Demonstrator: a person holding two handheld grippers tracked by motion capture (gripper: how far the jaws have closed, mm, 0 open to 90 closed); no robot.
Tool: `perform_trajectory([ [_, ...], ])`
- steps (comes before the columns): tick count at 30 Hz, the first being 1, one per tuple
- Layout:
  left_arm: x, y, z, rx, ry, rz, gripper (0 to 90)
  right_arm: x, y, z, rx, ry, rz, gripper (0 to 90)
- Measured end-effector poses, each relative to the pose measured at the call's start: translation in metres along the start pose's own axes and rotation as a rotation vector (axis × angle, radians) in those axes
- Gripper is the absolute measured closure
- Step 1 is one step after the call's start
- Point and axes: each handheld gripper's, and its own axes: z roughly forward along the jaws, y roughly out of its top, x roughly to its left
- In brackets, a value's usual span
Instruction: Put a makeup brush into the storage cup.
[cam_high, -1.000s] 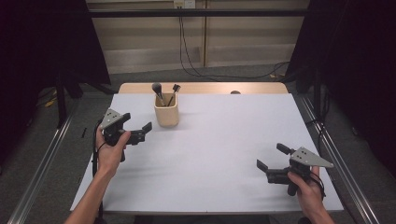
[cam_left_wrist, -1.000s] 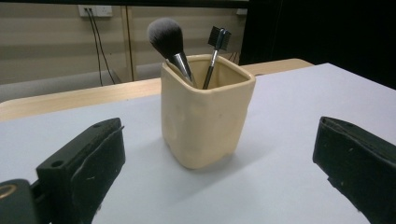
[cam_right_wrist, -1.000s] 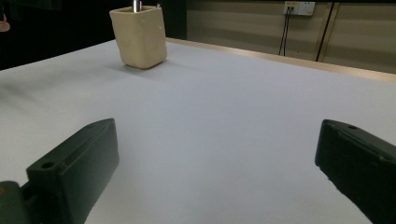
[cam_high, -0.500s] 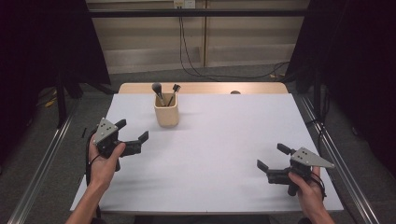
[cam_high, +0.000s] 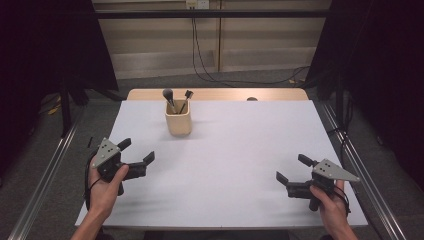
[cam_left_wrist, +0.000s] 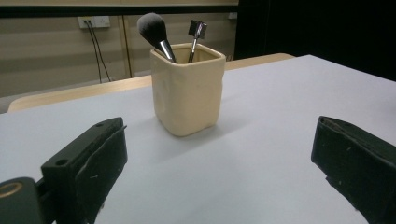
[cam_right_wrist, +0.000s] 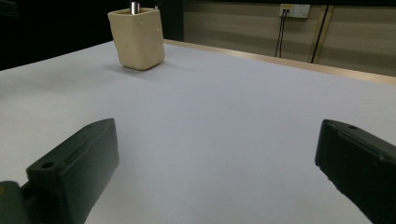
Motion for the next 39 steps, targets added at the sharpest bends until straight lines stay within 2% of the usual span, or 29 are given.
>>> perform_trajectory([
  [8, -0.003, -0.005, -0.014, 0.006, 0.012, -0.023, 2.0, 0.001, 0.0, 0.001, -0.004, 0.003, 0.003, 0.0],
  [11, -0.003, -0.009, -0.02, -0.01, 0.02, -0.034, 2.0, 0.001, 0.0, 0.001, -0.002, -0.002, 0.008, 0.0],
  [14, -0.005, -0.014, -0.025, -0.002, 0.023, -0.032, 2.0, 0.001, 0.0, 0.001, -0.002, -0.006, 0.008, 0.0],
  [17, -0.008, -0.017, -0.03, -0.014, 0.016, -0.038, 2.5, 0.001, 0.0, 0.0, -0.001, -0.007, 0.004, 0.0],
  [19, -0.01, -0.018, -0.032, 0.002, 0.009, -0.029, 2.8, 0.001, 0.0, 0.0, -0.002, -0.007, 0.002, 0.0],
  [22, -0.012, -0.022, -0.036, -0.004, 0.015, -0.047, 2.8, 0.001, 0.0, -0.001, -0.002, -0.01, 0.001, 0.0],
  [26, -0.015, -0.028, -0.039, 0.008, 0.02, -0.02, 2.8, 0.0, 0.0, -0.003, -0.006, -0.013, 0.005, 0.0],
  [28, -0.015, -0.029, -0.04, 0.004, 0.018, -0.032, 2.8, 0.0, 0.0, -0.003, -0.006, -0.015, 0.008, 0.0],
  [35, -0.022, -0.028, -0.046, -0.008, 0.023, -0.014, 2.8, -0.001, 0.0, -0.005, -0.012, -0.01, 0.003, 0.0],
  [39, -0.018, -0.03, -0.045, -0.004, 0.028, -0.036, 2.8, 0.0, 0.0, -0.005, -0.015, -0.009, 0.006, 0.0],
])
